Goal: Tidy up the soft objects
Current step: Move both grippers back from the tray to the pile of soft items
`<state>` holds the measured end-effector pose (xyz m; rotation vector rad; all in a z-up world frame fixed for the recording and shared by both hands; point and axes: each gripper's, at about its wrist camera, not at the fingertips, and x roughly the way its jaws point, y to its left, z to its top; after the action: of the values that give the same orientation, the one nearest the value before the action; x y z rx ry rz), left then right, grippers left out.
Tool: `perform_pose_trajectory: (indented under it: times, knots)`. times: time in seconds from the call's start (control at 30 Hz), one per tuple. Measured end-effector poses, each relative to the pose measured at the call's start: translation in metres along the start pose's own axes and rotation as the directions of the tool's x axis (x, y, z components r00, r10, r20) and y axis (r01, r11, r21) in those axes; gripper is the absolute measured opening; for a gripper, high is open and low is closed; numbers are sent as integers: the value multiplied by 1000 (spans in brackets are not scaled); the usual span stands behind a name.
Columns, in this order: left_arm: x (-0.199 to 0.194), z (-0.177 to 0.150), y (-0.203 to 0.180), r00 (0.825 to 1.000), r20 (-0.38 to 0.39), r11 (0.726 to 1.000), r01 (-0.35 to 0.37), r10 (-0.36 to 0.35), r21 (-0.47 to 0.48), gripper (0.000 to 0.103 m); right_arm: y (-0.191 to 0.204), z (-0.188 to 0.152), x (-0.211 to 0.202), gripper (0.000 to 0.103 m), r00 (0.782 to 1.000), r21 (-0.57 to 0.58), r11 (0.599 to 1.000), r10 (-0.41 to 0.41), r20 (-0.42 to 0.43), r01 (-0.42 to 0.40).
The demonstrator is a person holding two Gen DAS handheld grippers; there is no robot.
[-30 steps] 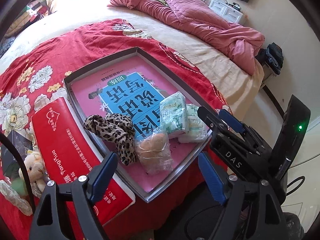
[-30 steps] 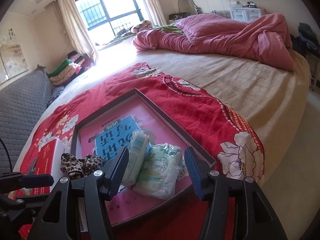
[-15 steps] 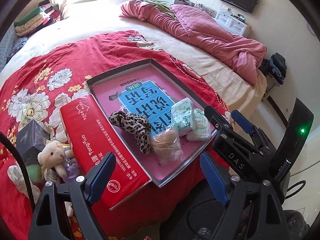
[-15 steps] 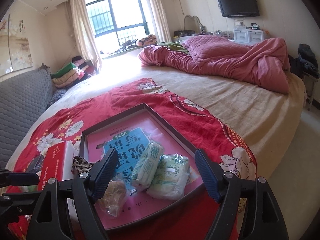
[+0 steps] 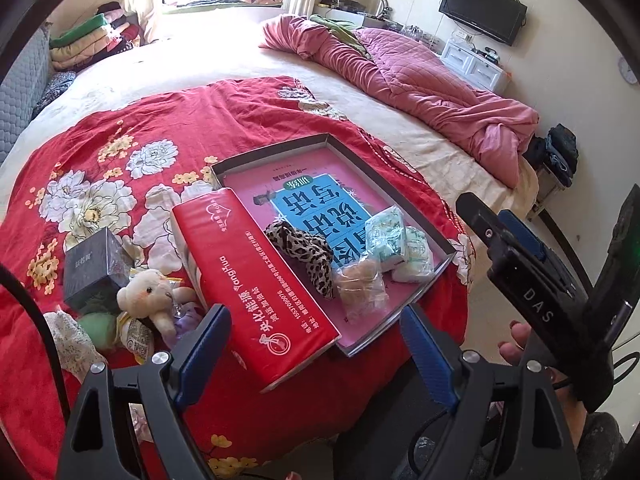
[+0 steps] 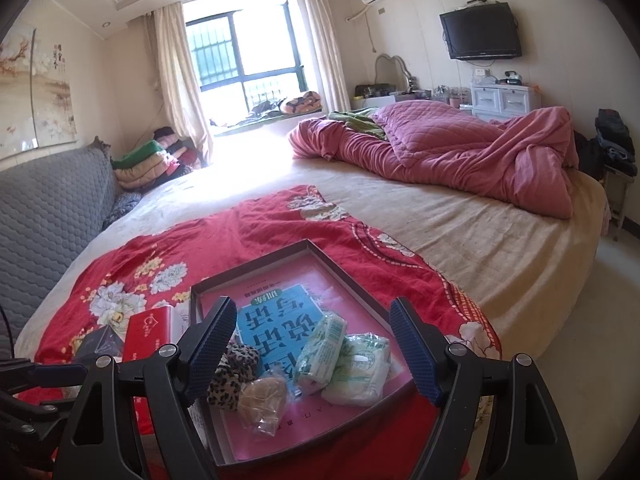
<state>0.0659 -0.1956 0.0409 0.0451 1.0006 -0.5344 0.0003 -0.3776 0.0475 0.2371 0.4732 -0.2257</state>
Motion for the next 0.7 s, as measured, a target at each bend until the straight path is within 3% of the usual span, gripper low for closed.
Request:
perform_pose_trajectory:
  times: [0.7]
  knots:
    - [-71, -22, 69, 994, 79, 991, -63, 73, -122, 86, 81, 17, -42, 80, 992, -164, 979, 126, 23, -121]
